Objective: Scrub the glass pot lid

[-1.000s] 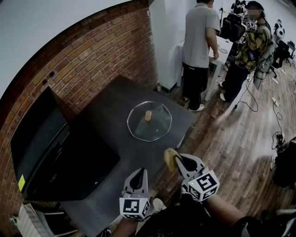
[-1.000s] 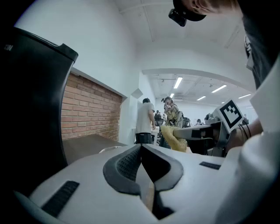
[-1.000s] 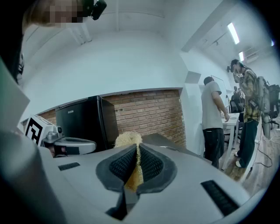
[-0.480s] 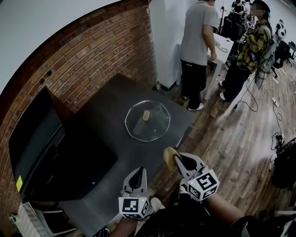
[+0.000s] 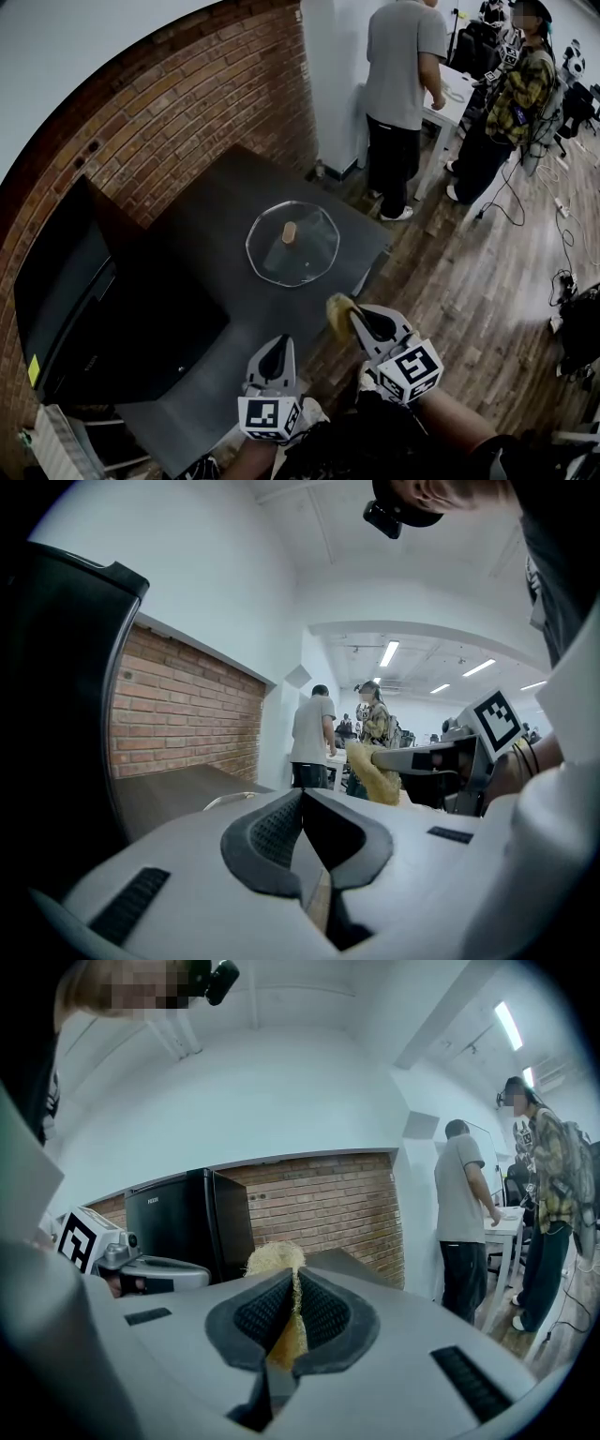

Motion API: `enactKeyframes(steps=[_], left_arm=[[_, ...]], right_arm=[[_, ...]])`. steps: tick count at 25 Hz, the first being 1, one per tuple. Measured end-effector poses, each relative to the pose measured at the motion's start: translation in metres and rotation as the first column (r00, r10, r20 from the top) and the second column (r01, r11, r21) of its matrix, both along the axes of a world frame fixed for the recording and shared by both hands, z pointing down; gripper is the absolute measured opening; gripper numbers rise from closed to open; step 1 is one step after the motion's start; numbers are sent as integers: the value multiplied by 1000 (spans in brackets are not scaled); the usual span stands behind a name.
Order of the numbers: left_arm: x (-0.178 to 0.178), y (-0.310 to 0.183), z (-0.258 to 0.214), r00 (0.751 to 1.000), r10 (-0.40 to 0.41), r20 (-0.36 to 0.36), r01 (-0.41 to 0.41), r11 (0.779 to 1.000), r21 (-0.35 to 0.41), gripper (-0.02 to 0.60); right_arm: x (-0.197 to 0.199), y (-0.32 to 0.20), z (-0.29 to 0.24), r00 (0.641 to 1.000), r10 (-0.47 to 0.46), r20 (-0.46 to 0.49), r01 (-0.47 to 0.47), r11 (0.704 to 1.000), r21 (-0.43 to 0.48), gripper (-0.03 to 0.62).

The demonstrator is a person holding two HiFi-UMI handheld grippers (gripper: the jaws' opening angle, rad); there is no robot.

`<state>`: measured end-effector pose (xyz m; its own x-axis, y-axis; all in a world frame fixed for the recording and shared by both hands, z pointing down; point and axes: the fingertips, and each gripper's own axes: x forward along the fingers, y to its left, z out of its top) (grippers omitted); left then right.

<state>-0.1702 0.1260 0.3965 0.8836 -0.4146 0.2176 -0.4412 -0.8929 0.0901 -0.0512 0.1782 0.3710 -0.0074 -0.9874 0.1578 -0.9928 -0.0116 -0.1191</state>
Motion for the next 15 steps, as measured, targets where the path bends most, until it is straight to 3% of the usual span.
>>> enactKeyframes(steps=[15], left_arm=[[54, 4, 0, 993, -113, 19, 112, 994, 15, 32]], right_arm=[[60, -10, 4, 993, -115, 7, 115, 993, 5, 25]])
